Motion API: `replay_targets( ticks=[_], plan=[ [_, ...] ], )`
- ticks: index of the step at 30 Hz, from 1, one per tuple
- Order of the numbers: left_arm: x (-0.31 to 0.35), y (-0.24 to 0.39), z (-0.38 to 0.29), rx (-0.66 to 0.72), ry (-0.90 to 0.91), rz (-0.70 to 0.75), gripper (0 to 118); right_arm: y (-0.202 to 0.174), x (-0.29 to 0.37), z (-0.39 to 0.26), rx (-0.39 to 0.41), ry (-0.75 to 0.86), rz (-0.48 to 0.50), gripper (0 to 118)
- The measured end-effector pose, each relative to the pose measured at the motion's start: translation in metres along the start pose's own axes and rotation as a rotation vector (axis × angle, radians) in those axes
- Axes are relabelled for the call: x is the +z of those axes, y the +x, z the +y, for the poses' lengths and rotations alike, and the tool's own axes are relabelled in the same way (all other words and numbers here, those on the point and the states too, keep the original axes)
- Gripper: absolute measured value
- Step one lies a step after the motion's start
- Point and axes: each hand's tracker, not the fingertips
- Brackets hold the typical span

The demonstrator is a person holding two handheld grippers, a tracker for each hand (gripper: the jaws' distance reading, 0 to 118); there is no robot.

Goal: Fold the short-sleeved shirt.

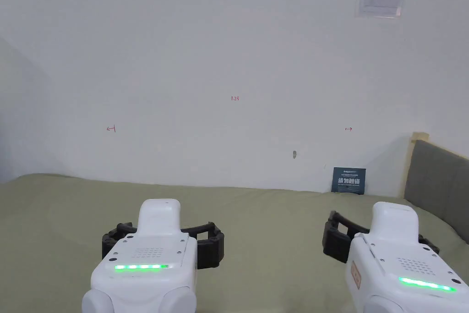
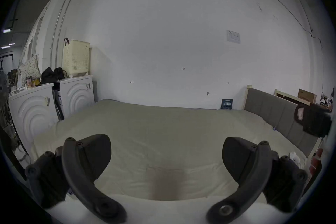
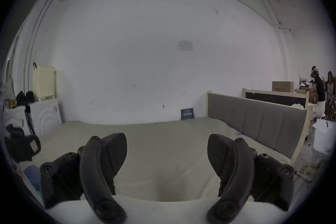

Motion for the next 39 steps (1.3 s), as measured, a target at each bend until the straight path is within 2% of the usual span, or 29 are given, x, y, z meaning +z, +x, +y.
replay_targets(
  ticks=[3, 6, 12, 13, 15, 21, 27, 30, 33, 35, 39],
  plan=[
    [0.001, 0.004, 0.0, -0.027, 0.006, -0.019, 118, 0.001, 0.002, -0.009, 0.017, 0.029, 0.037, 94],
    [0.002, 0.004, 0.004, -0.037, 0.007, -0.015, 118, 0.005, 0.004, -0.007, 0.038, -0.002, 0.144, 94],
    [-0.001, 0.003, 0.008, -0.024, 0.001, -0.031, 118, 0.008, 0.007, 0.001, -0.041, 0.022, 0.102, 94],
    [-0.002, 0.003, 0.008, -0.028, -0.005, -0.034, 118, 0.008, 0.006, 0.003, -0.035, 0.018, 0.06, 94],
    [-0.001, 0.002, 0.009, -0.026, -0.002, -0.024, 118, 0.008, 0.005, 0.006, -0.021, 0.02, 0.042, 94],
    [-0.001, -0.002, 0.015, -0.022, 0.014, -0.006, 118, 0.009, 0.001, 0.01, -0.009, -0.005, 0.107, 94],
    [-0.002, -0.004, 0.016, -0.021, 0.008, 0.007, 118, -0.002, -0.007, 0.008, 0.048, -0.038, 0.019, 94],
    [-0.003, -0.005, 0.016, -0.014, -0.005, 0.012, 118, 0.0, -0.01, 0.002, 0.043, -0.054, 0.055, 94],
    [-0.004, -0.007, 0.015, -0.003, -0.013, 0.028, 118, 0.003, -0.014, -0.003, -0.014, -0.111, 0.102, 94],
    [-0.005, -0.008, 0.014, -0.001, -0.013, 0.019, 118, 0.004, -0.015, -0.004, -0.027, -0.122, 0.082, 94],
    [-0.006, -0.006, 0.013, -0.021, -0.015, 0.014, 118, 0.003, -0.017, -0.003, 0.007, -0.135, 0.053, 94]
  ],
)
